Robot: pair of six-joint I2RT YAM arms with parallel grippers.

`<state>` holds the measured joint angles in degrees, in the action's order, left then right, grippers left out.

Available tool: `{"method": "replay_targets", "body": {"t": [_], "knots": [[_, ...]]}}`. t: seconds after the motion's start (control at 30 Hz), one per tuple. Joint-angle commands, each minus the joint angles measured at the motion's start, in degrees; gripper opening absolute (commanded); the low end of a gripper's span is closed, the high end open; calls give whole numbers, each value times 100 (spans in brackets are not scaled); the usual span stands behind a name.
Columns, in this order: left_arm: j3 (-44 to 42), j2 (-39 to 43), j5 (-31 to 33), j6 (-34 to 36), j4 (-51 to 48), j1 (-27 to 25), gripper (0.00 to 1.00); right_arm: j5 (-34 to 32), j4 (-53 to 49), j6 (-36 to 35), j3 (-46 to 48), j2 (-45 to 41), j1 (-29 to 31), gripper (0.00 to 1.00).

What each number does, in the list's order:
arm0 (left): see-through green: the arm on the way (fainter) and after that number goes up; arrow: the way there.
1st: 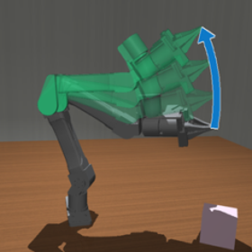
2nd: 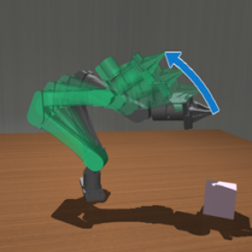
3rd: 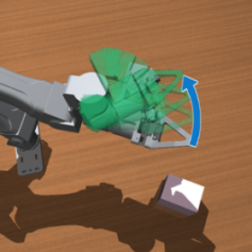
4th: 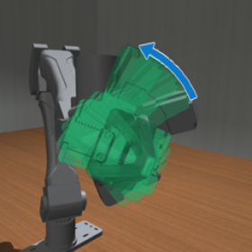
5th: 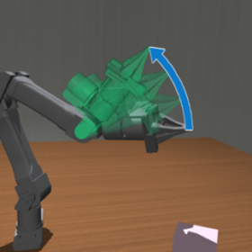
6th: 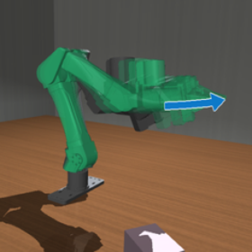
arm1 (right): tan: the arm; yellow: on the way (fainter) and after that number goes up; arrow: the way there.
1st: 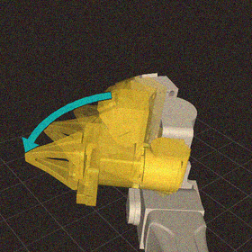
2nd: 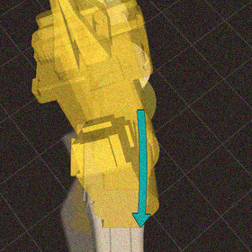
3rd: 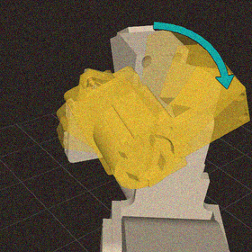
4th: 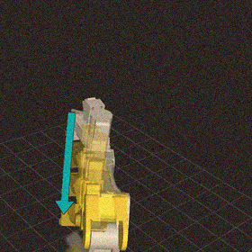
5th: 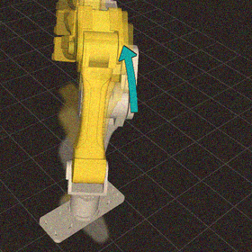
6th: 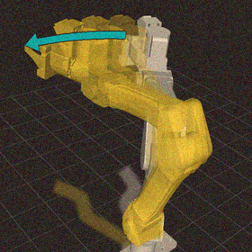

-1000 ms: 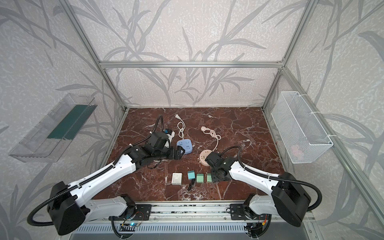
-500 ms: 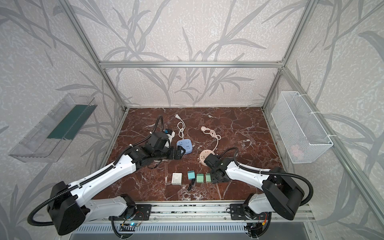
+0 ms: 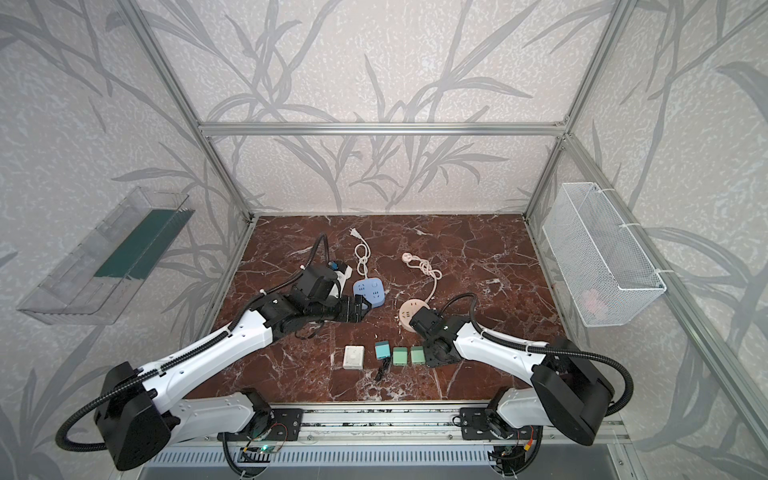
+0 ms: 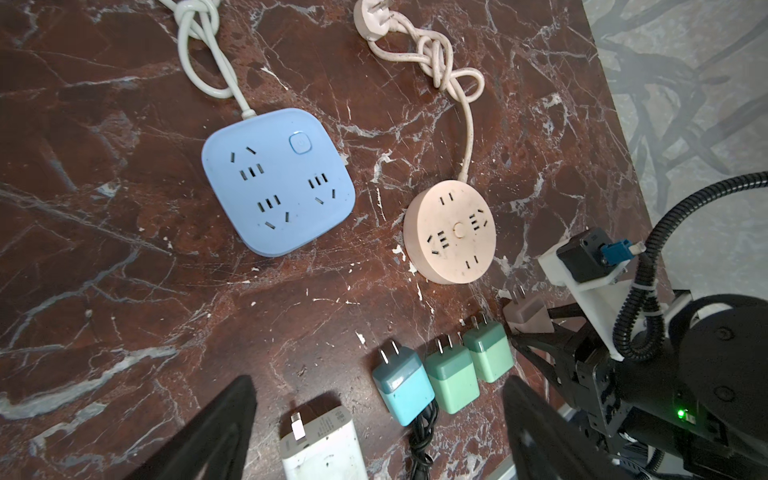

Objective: Insert the plug
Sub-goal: 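Lift the adapter with the right gripper toward the left gripper while the left gripper approaches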

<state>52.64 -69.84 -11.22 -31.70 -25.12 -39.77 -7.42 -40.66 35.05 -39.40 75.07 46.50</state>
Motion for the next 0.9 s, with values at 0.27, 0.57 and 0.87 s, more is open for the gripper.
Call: {"method": "replay_targets", "body": {"t": [0.27,0.57,0.87], "knots": [[146,317,-863,-458,-207,-406,88,1313,-789,-860,-1274,-1328,67,0],[224,161,-956,-1173,528,-686,88,1389,-812,-928,-1797,-1207,280,0],[299,-236,-1293,-1482,1188,-716,87,1482,-481,-1061,-2007,-866,353,0]]}}
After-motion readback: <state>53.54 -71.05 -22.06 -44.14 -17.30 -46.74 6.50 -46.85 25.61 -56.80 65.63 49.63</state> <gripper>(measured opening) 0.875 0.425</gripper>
